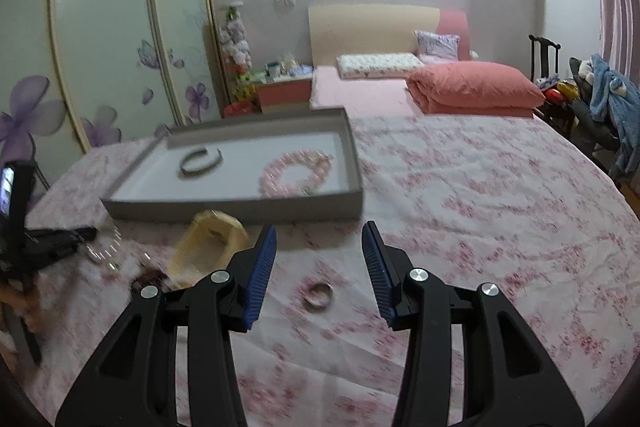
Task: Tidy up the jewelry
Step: 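Grasp the pearl necklace with the left tool while the right tool grasps the silver ring, then lower the pearl necklace into the tray with the left tool while the right tool places the ring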
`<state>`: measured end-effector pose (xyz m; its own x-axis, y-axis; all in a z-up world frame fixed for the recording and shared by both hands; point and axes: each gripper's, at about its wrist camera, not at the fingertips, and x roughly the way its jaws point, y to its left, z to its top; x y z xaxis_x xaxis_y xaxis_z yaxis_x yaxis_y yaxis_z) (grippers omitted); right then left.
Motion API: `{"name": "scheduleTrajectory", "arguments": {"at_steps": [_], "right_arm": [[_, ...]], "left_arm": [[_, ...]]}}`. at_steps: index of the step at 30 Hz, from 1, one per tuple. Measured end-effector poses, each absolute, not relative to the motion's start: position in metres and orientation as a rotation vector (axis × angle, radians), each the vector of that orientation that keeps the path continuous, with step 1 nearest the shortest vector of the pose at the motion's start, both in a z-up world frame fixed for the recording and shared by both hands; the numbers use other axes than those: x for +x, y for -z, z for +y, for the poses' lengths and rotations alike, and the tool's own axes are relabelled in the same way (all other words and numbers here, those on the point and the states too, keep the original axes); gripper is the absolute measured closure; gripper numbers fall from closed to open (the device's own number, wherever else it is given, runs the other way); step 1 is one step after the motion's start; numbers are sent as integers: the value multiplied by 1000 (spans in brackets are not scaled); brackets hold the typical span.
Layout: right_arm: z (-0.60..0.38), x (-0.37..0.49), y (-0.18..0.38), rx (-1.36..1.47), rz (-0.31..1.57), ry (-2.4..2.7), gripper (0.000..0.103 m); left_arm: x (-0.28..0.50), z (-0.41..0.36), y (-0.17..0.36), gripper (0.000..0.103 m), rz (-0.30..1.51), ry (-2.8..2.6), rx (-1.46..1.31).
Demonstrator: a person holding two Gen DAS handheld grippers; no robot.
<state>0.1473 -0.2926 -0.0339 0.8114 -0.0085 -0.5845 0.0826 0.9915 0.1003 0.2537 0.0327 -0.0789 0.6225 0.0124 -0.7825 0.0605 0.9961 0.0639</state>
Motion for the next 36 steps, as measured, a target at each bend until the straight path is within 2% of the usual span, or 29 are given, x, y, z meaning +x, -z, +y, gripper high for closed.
{"name": "scheduleTrajectory", "arguments": {"at_steps": [9, 14, 16, 20, 22, 29, 36], "right_arm": [[-288, 158, 59, 72, 791, 22, 57], [-278, 172, 68, 38, 860, 15, 62], [-277, 177, 72, 40, 889, 15, 68], [-277, 182, 72, 31, 892, 14, 73], [-276, 183, 72, 28, 897, 6, 80], [-280, 175, 68, 63, 865, 11, 80], [-270, 162, 36, 60, 706, -7, 80]], "left_arm": [[245, 68, 51, 93, 817, -7, 14], [243, 68, 42, 93, 794, 0, 6], [243, 69, 41, 93, 792, 2, 6], [242, 67, 41, 93, 791, 6, 8], [242, 67, 40, 93, 790, 8, 8], [236, 68, 36, 93, 774, 24, -3], [218, 60, 16, 93, 698, 59, -14]]}}
